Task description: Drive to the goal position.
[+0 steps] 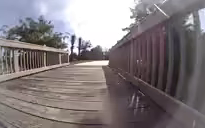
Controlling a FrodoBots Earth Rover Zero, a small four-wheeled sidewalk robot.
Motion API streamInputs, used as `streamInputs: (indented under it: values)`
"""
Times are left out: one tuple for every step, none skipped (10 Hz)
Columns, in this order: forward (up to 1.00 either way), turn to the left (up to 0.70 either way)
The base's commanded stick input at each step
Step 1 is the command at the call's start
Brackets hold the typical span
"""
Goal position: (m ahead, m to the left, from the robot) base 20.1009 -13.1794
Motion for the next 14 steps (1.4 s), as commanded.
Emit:
streamInputs:
  values:
    - [0.85,0.00]
    - [0.85,0.00]
    - [0.85,0.00]
    - [0.85,0.00]
    - [0.85,0.00]
    - [0.85,0.00]
    - [0.85,0.00]
    - [0.85,0.00]
    - [0.85,0.00]
    - [0.85,0.00]
    - [0.85,0.00]
    - [0.85,0.00]
    - [0.85,0.00]
    - [0.85,0.00]
